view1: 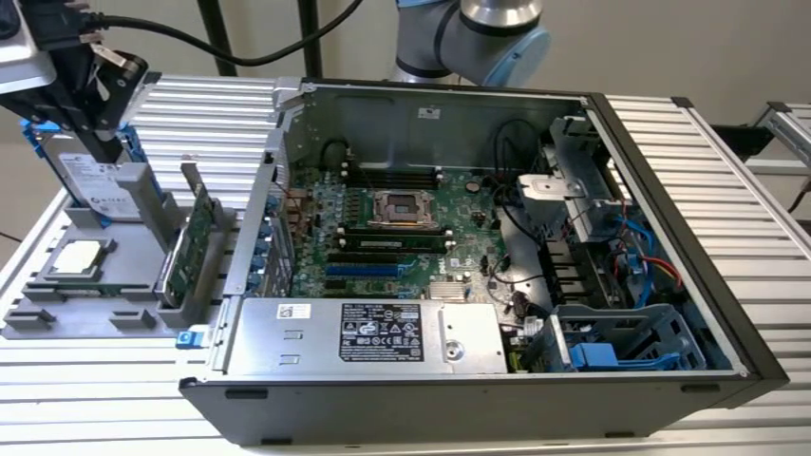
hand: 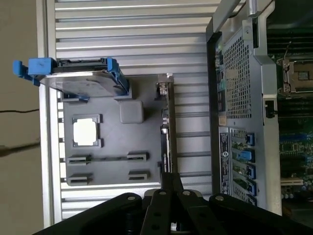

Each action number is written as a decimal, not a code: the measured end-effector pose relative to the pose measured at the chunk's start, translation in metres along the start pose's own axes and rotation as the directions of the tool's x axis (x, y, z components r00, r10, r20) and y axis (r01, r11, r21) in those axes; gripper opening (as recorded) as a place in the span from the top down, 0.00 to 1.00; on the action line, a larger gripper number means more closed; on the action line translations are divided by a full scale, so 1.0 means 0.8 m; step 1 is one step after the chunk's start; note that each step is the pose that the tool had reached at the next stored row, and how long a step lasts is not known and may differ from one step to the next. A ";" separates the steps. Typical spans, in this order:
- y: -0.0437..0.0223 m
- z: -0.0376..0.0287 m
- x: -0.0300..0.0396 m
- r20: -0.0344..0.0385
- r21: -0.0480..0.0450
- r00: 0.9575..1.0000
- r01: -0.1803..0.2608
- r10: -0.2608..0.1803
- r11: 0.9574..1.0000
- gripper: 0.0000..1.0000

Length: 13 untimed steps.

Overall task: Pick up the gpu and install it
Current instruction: 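Pick up the gpu and move the gpu toward the slot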

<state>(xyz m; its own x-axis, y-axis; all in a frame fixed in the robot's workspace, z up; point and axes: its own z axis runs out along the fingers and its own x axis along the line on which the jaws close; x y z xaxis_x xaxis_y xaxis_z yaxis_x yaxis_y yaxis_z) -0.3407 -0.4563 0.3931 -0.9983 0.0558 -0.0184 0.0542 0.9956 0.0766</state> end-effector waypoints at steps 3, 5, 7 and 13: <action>-0.0030 -0.0002 0.0010 0.000 -0.001 1.000 0.001 -0.001 1.000 1.00; -0.0048 -0.0003 0.0017 0.000 -0.001 1.000 0.001 -0.001 1.000 1.00; -0.0065 -0.0005 0.0023 0.000 -0.001 1.000 0.002 -0.002 1.000 1.00; -0.0111 -0.0009 0.0041 0.000 -0.002 1.000 0.003 -0.003 1.000 1.00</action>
<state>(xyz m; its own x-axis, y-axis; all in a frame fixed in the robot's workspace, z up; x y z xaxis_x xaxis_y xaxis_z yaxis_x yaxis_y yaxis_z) -0.3444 -0.4650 0.3930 -0.9984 0.0526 -0.0183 0.0511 0.9956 0.0782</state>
